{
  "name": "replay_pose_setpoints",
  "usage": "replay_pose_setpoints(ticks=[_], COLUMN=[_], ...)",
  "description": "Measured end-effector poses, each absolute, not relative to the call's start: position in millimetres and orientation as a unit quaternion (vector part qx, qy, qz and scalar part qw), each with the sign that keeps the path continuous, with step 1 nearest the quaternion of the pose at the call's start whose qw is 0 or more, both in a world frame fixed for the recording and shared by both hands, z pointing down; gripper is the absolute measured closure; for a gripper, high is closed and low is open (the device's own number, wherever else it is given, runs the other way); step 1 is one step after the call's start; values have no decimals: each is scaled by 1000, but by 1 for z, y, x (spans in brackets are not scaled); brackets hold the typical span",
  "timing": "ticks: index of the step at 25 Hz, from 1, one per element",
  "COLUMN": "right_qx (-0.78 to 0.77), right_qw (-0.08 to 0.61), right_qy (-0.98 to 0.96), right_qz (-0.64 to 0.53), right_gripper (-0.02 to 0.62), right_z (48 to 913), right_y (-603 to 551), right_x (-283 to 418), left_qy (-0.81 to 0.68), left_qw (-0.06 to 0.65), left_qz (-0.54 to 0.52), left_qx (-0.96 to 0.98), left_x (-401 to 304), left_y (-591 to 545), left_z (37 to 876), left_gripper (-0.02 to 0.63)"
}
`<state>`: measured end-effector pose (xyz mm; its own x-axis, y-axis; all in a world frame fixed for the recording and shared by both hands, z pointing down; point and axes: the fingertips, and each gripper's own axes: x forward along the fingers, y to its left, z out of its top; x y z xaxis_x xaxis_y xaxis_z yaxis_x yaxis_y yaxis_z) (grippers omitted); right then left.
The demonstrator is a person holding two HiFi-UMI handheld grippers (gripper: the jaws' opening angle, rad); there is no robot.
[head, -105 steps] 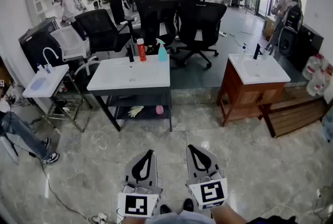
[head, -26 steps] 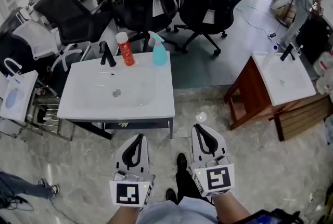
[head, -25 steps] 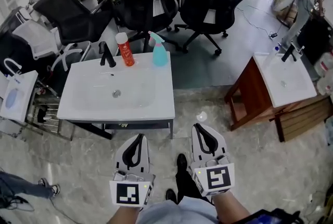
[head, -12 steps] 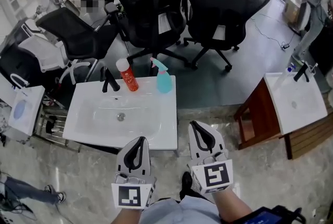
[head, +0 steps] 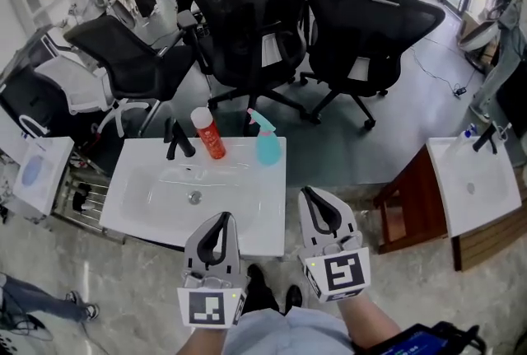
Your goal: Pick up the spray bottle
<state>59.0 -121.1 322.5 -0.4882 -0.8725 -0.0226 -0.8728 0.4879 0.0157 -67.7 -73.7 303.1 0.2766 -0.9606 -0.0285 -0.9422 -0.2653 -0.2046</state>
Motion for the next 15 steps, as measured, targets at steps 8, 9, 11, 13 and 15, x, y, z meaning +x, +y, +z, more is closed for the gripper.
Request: replay_pose_setpoints(ticks=[8,9,11,13,15], right_qx=[-504,-505,-508,-509,-510], right_qw=[-23,-27,-34,-40,-46], right_qy=[863,863,861,859,858], right_qz=[0,-3,-9,-15,-23], right_gripper=[568,568,566,566,565], right_z=[347,351,358,365,372], right_y=[-169,-176,-193,-211,-228], right_x=[34,31,25,22,19], left_qy=[595,593,589,585,583], left_qw=[60,61,57,47,35], left_qz=[-40,-44,-47,-49,-53], left_qx=[-800,-802,-805,-808,-810], left_x=[-90,-94,-99,-101,-100], left_y=[-130,-139,-159,-177,-194], left_z=[323,326,332,337,343], left_gripper=[591,590,590,591,590])
